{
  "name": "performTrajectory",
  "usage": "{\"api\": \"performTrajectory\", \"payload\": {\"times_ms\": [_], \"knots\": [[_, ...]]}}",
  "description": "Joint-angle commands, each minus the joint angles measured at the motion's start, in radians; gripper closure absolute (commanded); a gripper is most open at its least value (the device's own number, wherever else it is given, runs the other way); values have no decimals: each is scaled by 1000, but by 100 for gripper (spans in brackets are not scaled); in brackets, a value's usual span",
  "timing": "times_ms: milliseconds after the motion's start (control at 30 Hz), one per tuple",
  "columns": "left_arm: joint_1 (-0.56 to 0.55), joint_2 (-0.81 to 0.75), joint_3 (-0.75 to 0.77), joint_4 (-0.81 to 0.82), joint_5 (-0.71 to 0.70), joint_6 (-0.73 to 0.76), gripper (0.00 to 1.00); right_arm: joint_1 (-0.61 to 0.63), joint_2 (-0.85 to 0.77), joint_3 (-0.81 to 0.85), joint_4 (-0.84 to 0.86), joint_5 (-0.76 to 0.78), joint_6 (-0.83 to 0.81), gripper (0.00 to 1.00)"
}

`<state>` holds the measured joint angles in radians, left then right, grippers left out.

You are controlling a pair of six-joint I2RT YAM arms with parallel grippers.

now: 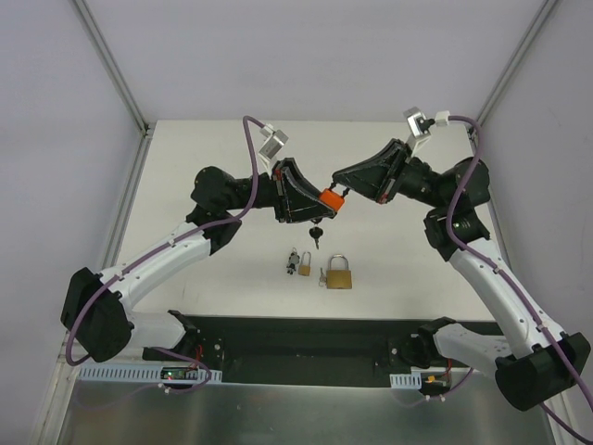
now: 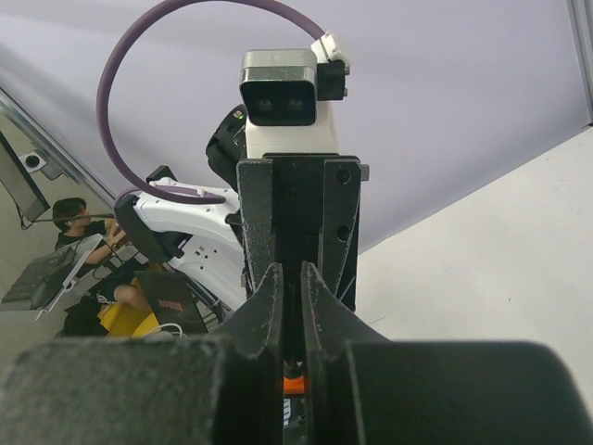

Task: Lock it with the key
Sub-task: Lock the lock.

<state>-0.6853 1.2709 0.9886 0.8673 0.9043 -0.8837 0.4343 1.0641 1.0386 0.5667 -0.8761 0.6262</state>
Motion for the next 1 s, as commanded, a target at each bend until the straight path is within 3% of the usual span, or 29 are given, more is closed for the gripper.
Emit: {"api": "performTrajectory", "payload": {"times_ms": [0,433,967], "knots": [[-16,-8,93,272,-7,-46,100,38,17,-34,-11,-11,-29,99],[-13,-11,65,349,-71,-58,100,67,-18,-107,-2,-15,-22,99],[-11,-18,65,223,-142,46,100,152,-38,-229,-2,12,3,99]]}}
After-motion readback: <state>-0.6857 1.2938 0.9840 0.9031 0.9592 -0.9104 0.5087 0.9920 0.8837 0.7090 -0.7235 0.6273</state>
